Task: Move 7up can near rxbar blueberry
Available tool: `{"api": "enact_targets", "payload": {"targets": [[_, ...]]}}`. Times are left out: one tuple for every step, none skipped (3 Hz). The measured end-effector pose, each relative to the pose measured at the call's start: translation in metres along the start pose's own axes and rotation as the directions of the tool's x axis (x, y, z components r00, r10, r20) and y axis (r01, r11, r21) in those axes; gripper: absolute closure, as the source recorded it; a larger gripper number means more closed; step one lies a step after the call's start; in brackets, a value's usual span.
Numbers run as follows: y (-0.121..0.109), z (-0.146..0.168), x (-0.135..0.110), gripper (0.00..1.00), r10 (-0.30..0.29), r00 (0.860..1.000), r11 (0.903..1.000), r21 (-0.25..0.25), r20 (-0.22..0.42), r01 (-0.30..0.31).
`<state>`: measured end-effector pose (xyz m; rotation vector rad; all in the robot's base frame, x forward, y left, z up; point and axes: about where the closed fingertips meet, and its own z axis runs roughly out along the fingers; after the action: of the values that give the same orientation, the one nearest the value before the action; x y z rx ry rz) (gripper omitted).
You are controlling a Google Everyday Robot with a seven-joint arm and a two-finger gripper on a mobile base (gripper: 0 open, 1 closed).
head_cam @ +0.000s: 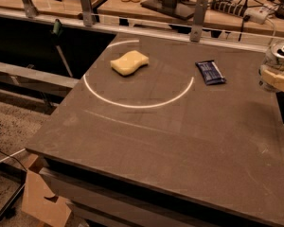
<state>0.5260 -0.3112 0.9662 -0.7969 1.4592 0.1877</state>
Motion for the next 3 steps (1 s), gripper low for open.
{"api": "enact_targets", "payload": {"targets": [[-0.038, 0.035, 0.022, 1.0, 0.012, 1.0, 0.9988, 0.048, -0.02, -0.011], [-0.046, 0.058, 0.04, 1.0, 0.062, 0.995, 0.9973, 0.044, -0.073, -0.058], [-0.045, 0.076, 0.06, 1.0, 0.117, 0.988, 0.9924, 0.047, -0.097, -0.113]]}}
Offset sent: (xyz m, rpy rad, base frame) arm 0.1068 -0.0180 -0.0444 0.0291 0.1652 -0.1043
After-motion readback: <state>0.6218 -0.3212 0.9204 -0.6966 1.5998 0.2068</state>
